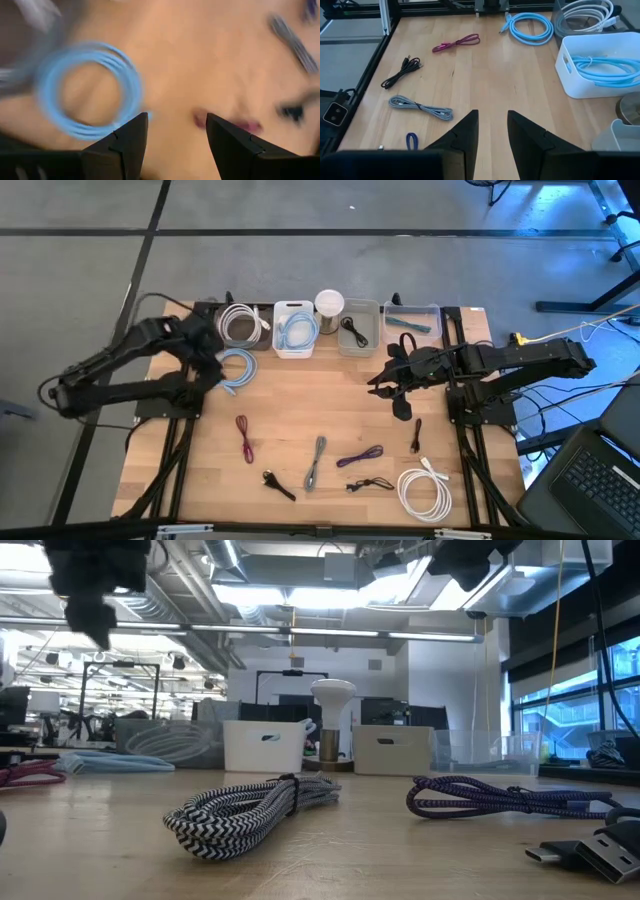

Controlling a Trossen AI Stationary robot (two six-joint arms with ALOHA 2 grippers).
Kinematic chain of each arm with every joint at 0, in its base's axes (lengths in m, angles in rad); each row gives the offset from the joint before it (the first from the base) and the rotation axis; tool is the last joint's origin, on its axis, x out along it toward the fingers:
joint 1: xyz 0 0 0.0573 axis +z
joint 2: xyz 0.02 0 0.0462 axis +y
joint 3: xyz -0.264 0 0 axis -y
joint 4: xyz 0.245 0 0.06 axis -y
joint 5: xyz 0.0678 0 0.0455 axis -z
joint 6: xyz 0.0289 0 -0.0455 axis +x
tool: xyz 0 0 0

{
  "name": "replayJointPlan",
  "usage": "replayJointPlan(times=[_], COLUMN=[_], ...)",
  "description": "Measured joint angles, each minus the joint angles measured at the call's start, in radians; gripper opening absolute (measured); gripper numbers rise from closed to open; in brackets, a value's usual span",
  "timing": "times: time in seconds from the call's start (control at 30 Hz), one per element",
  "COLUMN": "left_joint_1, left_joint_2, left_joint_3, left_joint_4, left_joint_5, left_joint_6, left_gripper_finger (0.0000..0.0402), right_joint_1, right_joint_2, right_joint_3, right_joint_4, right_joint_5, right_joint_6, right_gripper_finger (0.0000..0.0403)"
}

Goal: Pick & Place USB Port
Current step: Put the red charger cable into the transparent bin

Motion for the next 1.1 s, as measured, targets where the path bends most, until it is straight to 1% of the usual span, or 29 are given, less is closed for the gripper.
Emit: replayJointPlan(times=[0.03,0.1,0.3,0.43,0.57,0.73,0.8,0.9,1.0,1.1], left_joint_1=[-0.026,-0.081,-0.259,-0.388,-0.523,-0.672,-0.715,-0.753,-0.785,-0.855], left_joint_2=[0.001,0.000,0.005,0.032,0.075,0.160,0.202,0.258,0.307,0.349], left_joint_3=[-0.029,-0.085,-0.223,-0.246,-0.246,-0.247,-0.247,-0.247,-0.247,-0.247], left_joint_4=[0.003,0.018,0.220,0.268,0.321,0.507,0.581,0.640,0.614,0.554], left_joint_5=[0.024,0.031,0.023,0.016,-0.037,-0.080,-0.114,-0.174,-0.200,-0.260], left_joint_6=[0.018,0.031,-0.018,-0.078,-0.128,-0.212,-0.316,-0.613,-0.900,-1.180], left_gripper_finger=[0.0192,0.0192,0.0191,0.0191,0.0191,0.0191,0.0191,0.0191,0.0191,0.0191], right_joint_1=[0.000,0.000,0.000,0.000,0.000,0.000,0.000,0.000,0.000,0.000], right_joint_2=[0.000,0.000,0.000,0.000,0.000,0.000,0.000,0.000,0.000,0.000], right_joint_3=[0.000,0.000,0.000,0.000,0.000,0.000,0.000,0.000,0.000,0.000], right_joint_4=[0.000,0.000,0.000,0.000,0.002,0.012,0.013,0.013,0.013,0.012], right_joint_5=[0.000,0.000,0.000,0.000,0.000,0.000,0.000,0.000,0.000,0.000], right_joint_6=[0.003,0.003,0.002,0.002,0.001,-0.006,-0.015,-0.017,-0.030,-0.053], right_gripper_finger=[0.0105,0.0105,0.0105,0.0105,0.0105,0.0105,0.0105,0.0105,0.0105,0.0105])
